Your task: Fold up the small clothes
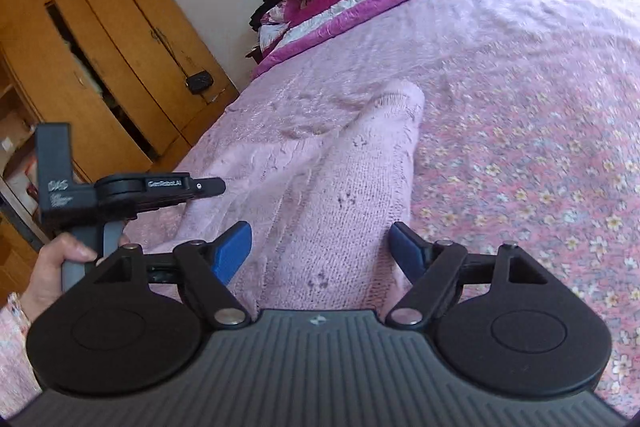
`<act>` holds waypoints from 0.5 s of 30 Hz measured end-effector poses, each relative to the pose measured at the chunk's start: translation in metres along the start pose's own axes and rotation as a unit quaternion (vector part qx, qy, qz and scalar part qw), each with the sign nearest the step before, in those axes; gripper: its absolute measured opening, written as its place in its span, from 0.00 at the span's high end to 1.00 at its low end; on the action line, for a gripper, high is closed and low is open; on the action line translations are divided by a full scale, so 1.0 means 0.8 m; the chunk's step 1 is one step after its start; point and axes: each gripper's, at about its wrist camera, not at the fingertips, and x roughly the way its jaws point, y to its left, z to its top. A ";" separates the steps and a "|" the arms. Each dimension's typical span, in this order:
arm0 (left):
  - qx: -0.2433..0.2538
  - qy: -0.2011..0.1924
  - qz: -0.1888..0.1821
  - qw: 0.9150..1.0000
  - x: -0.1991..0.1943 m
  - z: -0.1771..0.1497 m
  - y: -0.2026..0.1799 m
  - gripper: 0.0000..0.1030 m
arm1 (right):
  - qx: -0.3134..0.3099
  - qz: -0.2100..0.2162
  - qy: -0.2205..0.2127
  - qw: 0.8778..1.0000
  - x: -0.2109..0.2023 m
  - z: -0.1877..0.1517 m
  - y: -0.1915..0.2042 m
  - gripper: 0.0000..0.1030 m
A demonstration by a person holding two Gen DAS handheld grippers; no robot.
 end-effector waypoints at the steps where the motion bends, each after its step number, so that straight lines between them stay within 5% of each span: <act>1: 0.001 0.003 0.000 1.000 0.004 -0.002 0.001 0.84 | -0.007 0.000 -0.001 1.000 0.002 -0.001 0.004 0.20; 15: 0.038 0.004 0.023 0.999 -0.003 -0.024 -0.001 0.77 | -0.032 -0.010 0.008 0.999 0.014 -0.003 0.029 0.11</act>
